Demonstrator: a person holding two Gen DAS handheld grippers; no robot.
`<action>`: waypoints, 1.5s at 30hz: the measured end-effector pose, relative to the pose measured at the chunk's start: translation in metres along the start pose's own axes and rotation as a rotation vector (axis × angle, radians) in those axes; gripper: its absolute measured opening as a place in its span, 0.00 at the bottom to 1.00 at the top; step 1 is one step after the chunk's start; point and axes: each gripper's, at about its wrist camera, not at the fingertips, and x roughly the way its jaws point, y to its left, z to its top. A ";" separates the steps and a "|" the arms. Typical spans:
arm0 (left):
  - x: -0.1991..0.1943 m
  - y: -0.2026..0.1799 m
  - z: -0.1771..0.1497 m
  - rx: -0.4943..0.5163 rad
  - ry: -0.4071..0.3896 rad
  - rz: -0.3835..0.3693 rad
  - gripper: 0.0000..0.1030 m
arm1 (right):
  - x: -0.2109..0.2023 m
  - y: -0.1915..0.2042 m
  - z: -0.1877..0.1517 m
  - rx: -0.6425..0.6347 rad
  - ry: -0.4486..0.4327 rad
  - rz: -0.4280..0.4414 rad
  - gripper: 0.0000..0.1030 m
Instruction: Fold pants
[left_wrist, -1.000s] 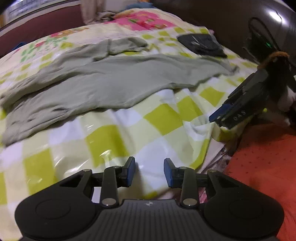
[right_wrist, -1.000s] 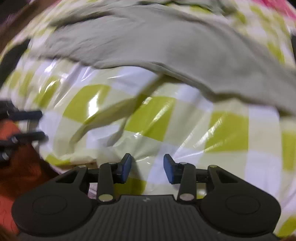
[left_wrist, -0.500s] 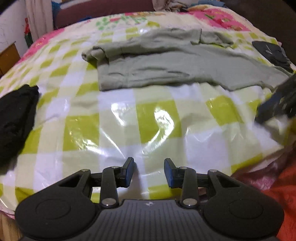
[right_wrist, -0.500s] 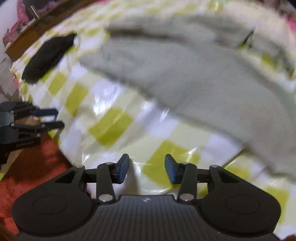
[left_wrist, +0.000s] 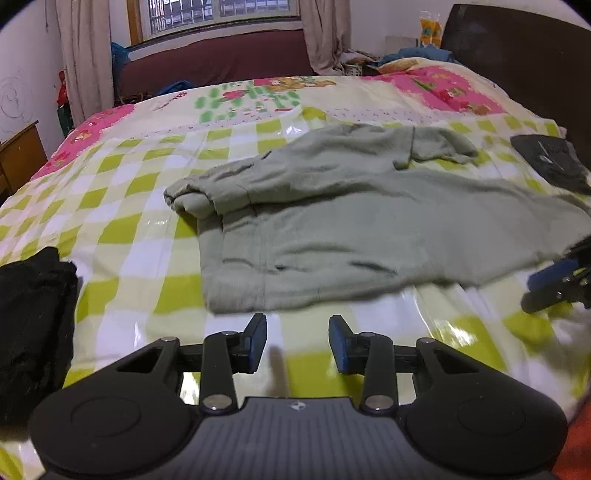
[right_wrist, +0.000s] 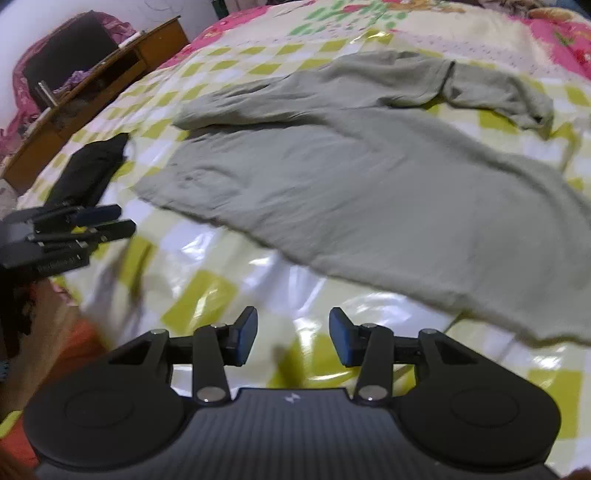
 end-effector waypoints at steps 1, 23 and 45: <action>0.005 0.001 0.002 -0.001 0.000 0.007 0.50 | 0.001 -0.003 0.003 0.000 -0.009 -0.006 0.43; 0.063 0.034 0.008 -0.070 -0.002 0.069 0.70 | 0.094 0.074 0.049 -0.516 -0.037 -0.018 0.55; 0.002 0.078 -0.029 -0.204 0.016 0.198 0.41 | 0.046 0.067 0.058 -0.239 -0.041 0.199 0.35</action>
